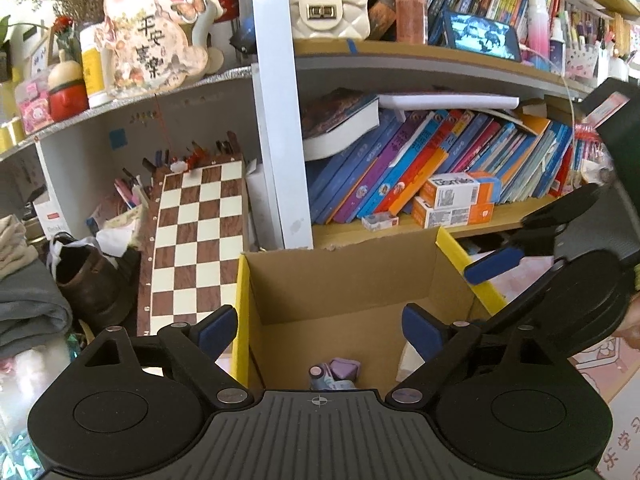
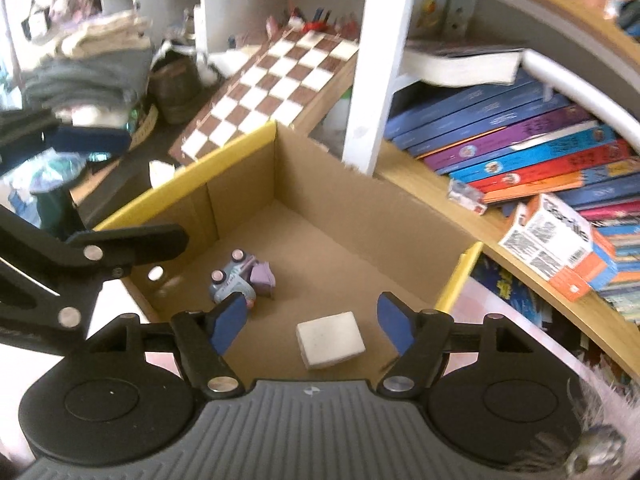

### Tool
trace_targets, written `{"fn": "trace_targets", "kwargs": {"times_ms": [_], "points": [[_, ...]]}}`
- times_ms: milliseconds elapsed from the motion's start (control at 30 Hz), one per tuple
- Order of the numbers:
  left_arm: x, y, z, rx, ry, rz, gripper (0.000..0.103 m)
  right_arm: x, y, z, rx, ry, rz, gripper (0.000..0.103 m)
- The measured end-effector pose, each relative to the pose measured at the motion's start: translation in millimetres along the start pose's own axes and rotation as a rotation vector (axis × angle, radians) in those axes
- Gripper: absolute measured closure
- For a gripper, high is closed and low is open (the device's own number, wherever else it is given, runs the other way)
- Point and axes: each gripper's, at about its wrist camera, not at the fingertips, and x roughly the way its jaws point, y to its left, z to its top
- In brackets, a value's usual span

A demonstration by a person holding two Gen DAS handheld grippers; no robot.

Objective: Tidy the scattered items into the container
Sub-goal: 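Withdraw both tools from the box back toward the white charger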

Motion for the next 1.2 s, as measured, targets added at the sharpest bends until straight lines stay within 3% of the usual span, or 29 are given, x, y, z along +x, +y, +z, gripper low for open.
{"fn": "trace_targets", "kwargs": {"times_ms": [367,1200], "points": [[-31.1,-18.0,-2.2,0.029,-0.027,-0.025,0.011,-63.8,2.1,-36.7,0.078,-0.067,-0.050,0.028],[-57.2,-82.1,-3.8,0.072,-0.005,-0.087,0.010,-119.0,-33.0,-127.8,0.304,-0.094,-0.166,0.023]]}}
